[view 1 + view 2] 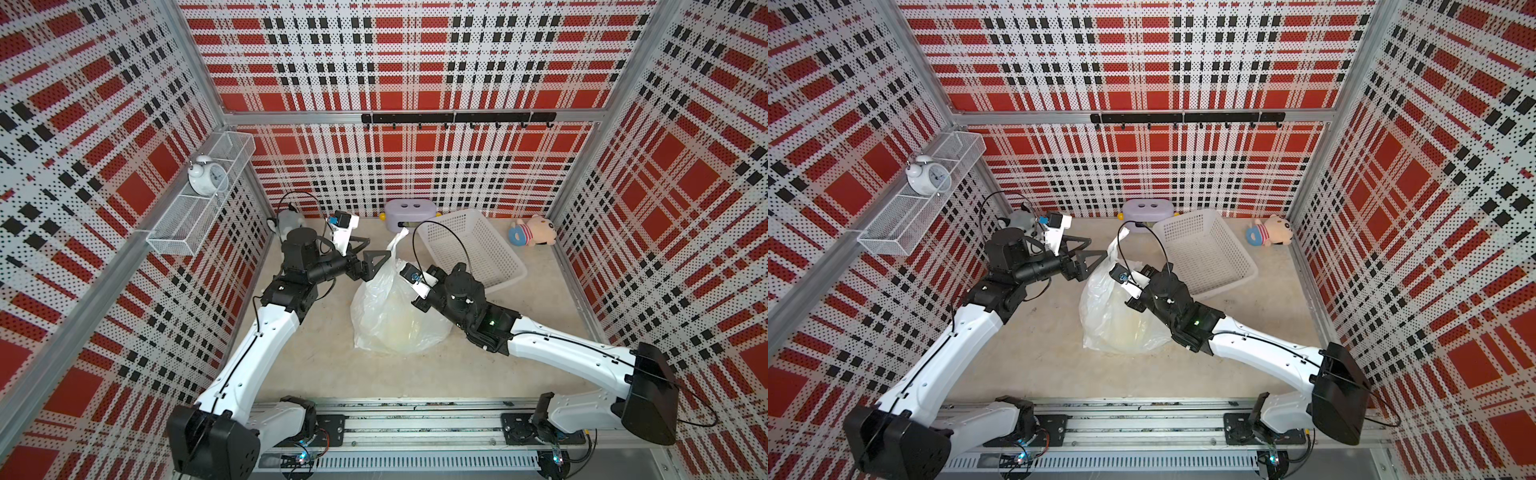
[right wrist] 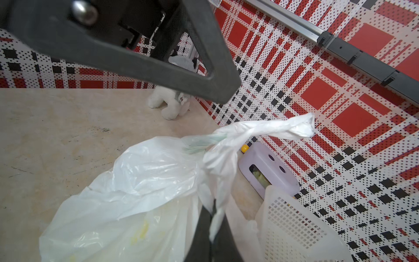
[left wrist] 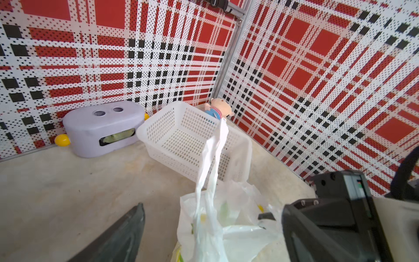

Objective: Place the banana into a plastic bag & tie a knot
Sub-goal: Cross the plastic bag at the center of the board.

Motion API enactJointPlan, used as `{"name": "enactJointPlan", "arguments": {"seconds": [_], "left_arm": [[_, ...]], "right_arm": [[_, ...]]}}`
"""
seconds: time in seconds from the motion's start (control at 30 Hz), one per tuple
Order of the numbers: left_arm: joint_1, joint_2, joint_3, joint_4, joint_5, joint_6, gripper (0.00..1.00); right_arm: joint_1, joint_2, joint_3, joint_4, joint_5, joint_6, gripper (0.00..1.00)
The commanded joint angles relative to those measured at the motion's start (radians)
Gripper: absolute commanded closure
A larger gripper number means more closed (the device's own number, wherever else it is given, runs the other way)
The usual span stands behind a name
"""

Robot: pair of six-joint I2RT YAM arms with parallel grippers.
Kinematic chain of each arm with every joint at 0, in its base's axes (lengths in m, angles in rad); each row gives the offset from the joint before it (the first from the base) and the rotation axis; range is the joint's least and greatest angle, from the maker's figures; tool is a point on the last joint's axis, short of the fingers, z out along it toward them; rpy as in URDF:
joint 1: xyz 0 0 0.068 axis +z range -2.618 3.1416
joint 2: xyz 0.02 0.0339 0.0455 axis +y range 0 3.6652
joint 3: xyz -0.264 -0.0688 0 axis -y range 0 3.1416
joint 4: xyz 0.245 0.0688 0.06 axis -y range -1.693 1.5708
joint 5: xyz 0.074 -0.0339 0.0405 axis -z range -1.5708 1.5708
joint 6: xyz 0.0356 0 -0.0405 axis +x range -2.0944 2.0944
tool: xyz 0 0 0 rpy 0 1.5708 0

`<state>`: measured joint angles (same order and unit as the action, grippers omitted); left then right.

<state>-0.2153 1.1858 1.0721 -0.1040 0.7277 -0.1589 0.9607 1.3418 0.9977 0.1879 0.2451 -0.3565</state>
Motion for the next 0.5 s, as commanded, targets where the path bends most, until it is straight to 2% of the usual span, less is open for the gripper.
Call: {"name": "enactJointPlan", "arguments": {"seconds": [0.0,0.3,0.47], "left_arm": [[0.012,0.042,-0.005,0.171,0.115,-0.069,0.04],[-0.013,0.015,-0.161,0.419,0.175,-0.205,0.05],[-0.024,0.035,-0.185,0.423,0.163,-0.206,0.05]], "right_arm": [[-0.012,-0.001,0.021,0.028,-0.018,0.018,1.0],[-0.041,0.014,0.03,0.01,-0.033,0.048,1.0],[-0.056,0.031,0.051,0.003,-0.062,0.059,1.0]]}}
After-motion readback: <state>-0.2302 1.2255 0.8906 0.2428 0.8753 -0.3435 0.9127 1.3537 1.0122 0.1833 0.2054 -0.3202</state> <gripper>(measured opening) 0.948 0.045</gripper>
